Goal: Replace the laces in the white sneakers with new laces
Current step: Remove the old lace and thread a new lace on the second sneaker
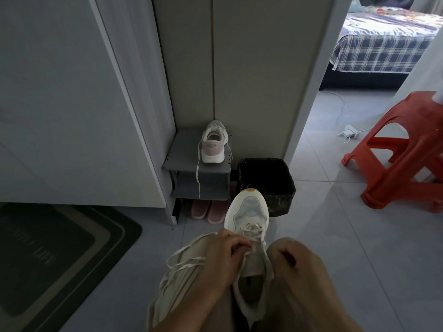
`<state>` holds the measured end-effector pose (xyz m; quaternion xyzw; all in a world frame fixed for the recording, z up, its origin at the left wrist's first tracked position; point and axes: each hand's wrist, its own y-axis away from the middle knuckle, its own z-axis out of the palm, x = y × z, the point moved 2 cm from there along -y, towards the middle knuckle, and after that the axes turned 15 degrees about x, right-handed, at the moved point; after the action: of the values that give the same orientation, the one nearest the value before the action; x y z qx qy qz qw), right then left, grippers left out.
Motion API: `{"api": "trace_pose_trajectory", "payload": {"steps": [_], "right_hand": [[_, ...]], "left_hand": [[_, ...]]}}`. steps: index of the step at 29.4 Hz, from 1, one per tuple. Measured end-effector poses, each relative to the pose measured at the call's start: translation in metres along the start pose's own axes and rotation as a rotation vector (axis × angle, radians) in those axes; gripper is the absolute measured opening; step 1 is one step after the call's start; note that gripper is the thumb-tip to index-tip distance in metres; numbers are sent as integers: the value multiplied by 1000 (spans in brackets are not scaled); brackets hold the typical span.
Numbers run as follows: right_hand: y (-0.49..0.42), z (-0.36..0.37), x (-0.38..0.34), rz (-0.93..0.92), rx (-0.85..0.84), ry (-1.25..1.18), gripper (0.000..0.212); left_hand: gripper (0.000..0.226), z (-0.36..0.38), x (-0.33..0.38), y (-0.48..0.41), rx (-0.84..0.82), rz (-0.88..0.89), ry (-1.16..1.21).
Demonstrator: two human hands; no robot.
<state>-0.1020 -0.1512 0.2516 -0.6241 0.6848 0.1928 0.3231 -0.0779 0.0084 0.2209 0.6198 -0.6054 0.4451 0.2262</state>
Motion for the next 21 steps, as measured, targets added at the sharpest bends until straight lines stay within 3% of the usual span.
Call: {"api": "trace_pose_trajectory", "payload": {"steps": [2,5,12,14,18,21], "right_hand": [[-14,4,0,-84,5,136,9],[-28,17,2,-207,-84,232,28],[-38,21,-12,-439,-192,226,30],[-41,22,-13,-430,-176,217,25],[-43,30,-3,-298,-171,85,12],[-40,36,8,-105,-273,-42,28]], "left_hand": [[17,2,1,2,18,-39,22],[15,2,1,3,25,-50,17],[21,2,2,6,1,59,-62],[32,2,3,14,-48,154,-201],[77,16,-4,34,-23,450,-505],[71,24,-6,28,32,489,-505]]}}
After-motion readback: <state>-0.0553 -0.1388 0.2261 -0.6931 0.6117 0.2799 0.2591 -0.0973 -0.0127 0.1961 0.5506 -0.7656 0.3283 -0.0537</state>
